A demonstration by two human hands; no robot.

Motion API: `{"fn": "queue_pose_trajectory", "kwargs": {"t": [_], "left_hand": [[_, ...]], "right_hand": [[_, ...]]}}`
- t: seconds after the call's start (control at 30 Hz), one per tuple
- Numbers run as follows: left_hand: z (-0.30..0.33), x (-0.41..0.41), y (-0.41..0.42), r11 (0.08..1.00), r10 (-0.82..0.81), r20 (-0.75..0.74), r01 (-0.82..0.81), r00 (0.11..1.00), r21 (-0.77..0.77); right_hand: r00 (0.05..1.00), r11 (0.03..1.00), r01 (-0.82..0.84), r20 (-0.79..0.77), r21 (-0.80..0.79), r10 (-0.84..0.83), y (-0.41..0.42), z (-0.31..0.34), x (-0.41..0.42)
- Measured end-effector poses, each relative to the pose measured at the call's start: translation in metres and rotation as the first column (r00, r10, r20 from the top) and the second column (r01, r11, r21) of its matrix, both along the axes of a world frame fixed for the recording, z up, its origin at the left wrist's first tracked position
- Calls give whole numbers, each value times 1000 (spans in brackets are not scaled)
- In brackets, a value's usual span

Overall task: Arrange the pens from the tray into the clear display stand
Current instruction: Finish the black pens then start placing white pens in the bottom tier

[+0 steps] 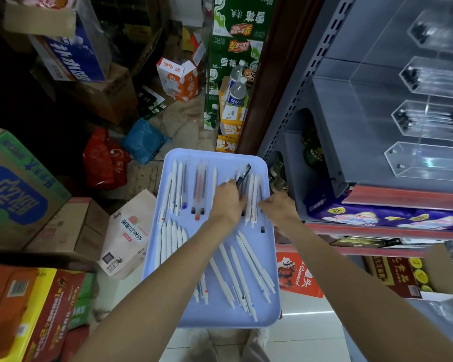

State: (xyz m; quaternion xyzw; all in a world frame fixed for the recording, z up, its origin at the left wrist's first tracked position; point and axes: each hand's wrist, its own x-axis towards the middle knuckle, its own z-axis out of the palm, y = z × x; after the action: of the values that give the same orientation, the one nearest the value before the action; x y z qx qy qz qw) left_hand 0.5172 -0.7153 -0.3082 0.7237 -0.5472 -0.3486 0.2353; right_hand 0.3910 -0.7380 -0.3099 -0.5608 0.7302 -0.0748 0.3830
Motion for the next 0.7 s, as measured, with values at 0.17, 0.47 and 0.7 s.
{"fn": "queue_pose_trajectory", "kwargs": {"t": [0.17, 0.47, 0.7], "left_hand": [[-5, -17, -6, 997, -2, 199, -14, 980, 80], [2, -18, -10, 991, 24, 139, -42, 990, 127], [35, 14, 26, 999, 37, -336, -38, 941, 5]], "right_hand": [[983, 991, 115, 137, 68, -123, 8, 0, -13], [912, 975, 170, 350, 147, -212, 11, 6, -23], [817, 992, 120, 562, 48, -126, 28, 52, -10]]}}
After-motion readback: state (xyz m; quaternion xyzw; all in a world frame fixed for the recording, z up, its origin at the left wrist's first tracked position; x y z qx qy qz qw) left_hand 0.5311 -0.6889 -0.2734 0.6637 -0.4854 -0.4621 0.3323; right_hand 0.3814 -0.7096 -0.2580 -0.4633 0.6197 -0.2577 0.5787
